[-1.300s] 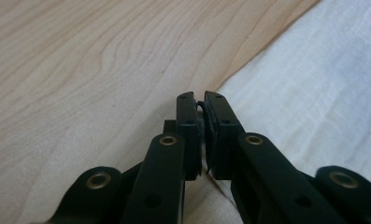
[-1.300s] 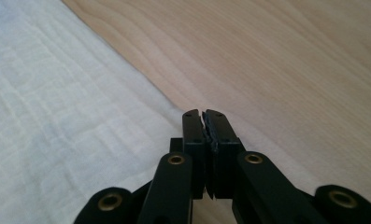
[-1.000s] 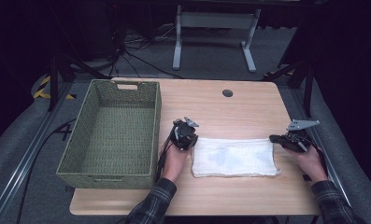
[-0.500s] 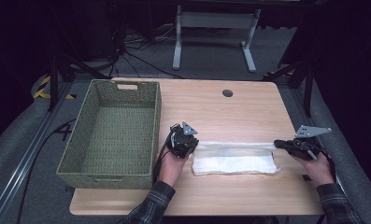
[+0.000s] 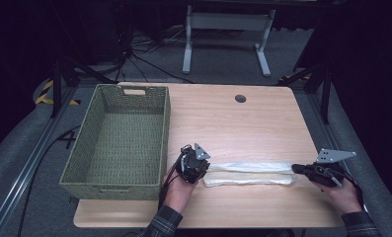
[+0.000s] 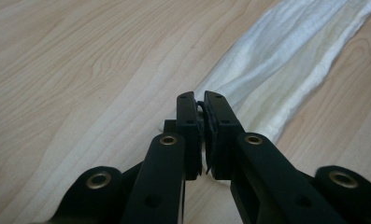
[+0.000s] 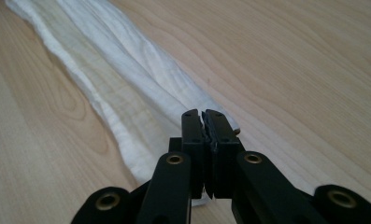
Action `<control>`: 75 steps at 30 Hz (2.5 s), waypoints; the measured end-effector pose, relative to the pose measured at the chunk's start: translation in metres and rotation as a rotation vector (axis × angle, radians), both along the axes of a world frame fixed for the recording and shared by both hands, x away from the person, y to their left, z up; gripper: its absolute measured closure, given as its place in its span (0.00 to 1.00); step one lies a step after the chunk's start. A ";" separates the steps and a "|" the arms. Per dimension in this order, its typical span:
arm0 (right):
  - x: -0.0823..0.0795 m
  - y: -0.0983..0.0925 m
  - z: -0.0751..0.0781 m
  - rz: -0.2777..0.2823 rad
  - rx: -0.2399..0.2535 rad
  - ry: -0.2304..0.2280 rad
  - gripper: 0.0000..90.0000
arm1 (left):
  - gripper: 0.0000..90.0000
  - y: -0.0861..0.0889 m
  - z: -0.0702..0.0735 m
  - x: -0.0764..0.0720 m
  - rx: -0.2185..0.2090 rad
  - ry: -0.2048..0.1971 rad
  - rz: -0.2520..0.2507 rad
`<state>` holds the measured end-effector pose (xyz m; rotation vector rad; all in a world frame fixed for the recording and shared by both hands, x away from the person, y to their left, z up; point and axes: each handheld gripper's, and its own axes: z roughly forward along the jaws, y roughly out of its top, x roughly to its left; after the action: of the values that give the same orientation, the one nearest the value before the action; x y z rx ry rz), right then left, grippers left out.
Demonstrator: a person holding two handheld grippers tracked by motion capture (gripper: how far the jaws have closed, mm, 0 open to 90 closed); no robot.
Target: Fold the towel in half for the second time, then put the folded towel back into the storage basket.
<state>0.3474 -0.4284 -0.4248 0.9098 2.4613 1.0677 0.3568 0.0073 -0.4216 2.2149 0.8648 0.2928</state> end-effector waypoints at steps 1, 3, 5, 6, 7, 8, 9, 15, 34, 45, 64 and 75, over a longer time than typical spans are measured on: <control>-0.002 0.000 0.000 0.004 0.002 -0.003 0.97 | 0.95 -0.001 -0.001 -0.002 0.001 0.005 -0.005; -0.005 -0.001 -0.001 0.006 -0.002 0.004 0.97 | 0.95 -0.004 -0.004 -0.007 0.015 0.018 -0.015; -0.007 -0.003 -0.003 0.008 -0.001 0.018 0.97 | 0.95 -0.005 -0.006 -0.010 0.027 0.026 -0.023; -0.007 -0.003 -0.005 0.010 0.000 0.025 0.97 | 0.95 -0.005 -0.006 -0.010 0.027 0.026 -0.023; -0.007 -0.003 -0.005 0.010 0.000 0.025 0.97 | 0.95 -0.005 -0.006 -0.011 0.027 0.030 -0.025; -0.009 -0.004 -0.007 0.019 -0.006 0.036 0.93 | 0.93 -0.005 -0.006 -0.014 0.017 0.034 -0.024; -0.009 -0.004 -0.007 0.024 0.001 0.039 0.88 | 0.91 -0.005 -0.006 -0.015 0.015 0.031 -0.029; -0.010 -0.005 0.000 0.031 0.052 0.029 0.82 | 0.80 -0.006 -0.002 -0.013 -0.002 0.019 -0.032; -0.005 0.013 -0.003 0.069 0.049 0.062 1.00 | 0.71 -0.020 -0.002 0.027 0.007 0.011 -0.080; -0.005 0.036 -0.016 0.143 0.019 0.120 1.00 | 0.94 -0.034 -0.020 0.051 0.034 0.076 -0.119; 0.018 0.041 -0.021 0.115 -0.042 0.129 1.00 | 1.00 -0.037 -0.028 0.038 0.092 0.149 -0.205; 0.045 0.051 -0.021 0.090 -0.062 0.124 1.00 | 1.00 -0.032 -0.030 0.018 0.063 0.177 -0.260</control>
<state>0.3922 -0.3774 -0.4457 0.8789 2.6443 0.9853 0.3745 -0.0251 -0.4511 2.4072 0.6549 -0.0003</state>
